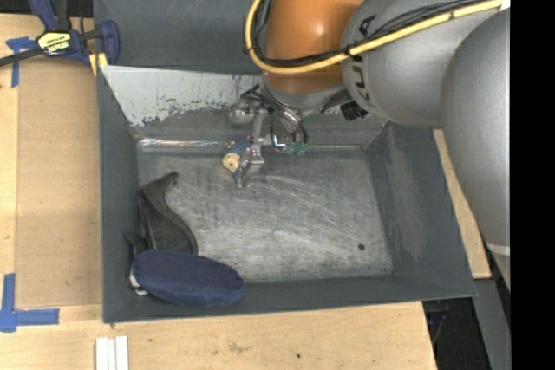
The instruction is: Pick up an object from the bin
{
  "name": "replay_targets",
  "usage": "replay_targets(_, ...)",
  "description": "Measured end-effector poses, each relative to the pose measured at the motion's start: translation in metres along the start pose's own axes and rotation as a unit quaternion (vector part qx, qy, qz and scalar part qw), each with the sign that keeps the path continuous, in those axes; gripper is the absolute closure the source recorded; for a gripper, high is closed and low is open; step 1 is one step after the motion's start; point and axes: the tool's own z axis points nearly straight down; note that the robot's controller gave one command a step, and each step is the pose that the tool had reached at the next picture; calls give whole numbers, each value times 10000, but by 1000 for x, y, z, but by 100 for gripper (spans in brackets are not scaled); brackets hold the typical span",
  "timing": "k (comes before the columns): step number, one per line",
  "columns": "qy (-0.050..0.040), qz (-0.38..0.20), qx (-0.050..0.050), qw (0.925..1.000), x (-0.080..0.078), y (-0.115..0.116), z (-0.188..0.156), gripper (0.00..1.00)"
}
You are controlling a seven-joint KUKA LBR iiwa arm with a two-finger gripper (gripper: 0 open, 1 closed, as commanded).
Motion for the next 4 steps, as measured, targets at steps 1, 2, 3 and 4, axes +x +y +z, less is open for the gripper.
replay_targets(1,-16,-301,7,9995,29,-8,32,0)
replay_targets(2,-213,-629,-56,9978,3,-22,58,0)
replay_targets(3,-257,-612,-68,9978,1,-22,58,100)
replay_targets(4,-89,-1798,4,9837,1,-2,-98,100)
